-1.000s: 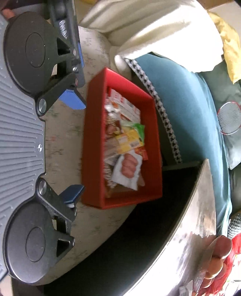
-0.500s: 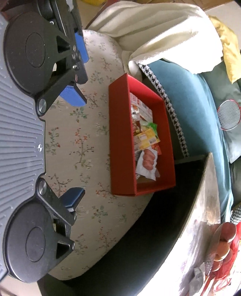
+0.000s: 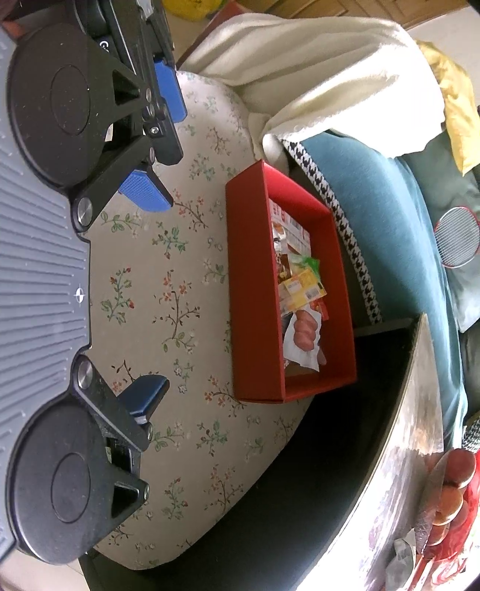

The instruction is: Organize snacks

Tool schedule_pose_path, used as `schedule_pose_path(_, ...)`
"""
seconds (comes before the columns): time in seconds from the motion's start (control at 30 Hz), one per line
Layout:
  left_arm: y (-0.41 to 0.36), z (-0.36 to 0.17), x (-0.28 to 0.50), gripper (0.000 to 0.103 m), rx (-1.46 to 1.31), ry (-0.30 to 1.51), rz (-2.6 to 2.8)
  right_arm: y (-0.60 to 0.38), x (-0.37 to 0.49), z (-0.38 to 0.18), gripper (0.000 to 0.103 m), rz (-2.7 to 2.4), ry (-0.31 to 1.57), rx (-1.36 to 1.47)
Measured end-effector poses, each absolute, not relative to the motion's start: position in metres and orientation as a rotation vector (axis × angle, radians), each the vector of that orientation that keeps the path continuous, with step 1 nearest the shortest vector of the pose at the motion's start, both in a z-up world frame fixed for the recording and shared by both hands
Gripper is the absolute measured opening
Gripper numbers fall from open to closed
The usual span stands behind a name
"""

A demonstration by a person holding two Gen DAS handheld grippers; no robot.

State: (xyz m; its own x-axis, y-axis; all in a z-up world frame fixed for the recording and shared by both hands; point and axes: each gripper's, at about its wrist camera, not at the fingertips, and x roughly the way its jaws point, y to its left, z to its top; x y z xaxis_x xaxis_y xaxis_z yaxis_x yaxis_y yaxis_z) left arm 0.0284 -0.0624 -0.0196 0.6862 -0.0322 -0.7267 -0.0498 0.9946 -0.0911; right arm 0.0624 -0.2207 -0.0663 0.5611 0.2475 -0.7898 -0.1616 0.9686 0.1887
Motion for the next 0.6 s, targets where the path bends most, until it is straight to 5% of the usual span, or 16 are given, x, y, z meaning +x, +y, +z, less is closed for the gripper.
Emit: schedule_pose_path(0.6,-0.0651,-0.0159,0.0263,0.052,-0.032,0.769,0.056,-0.2225,0.0626,-0.0677,0.098,0.248,0.947,0.120)
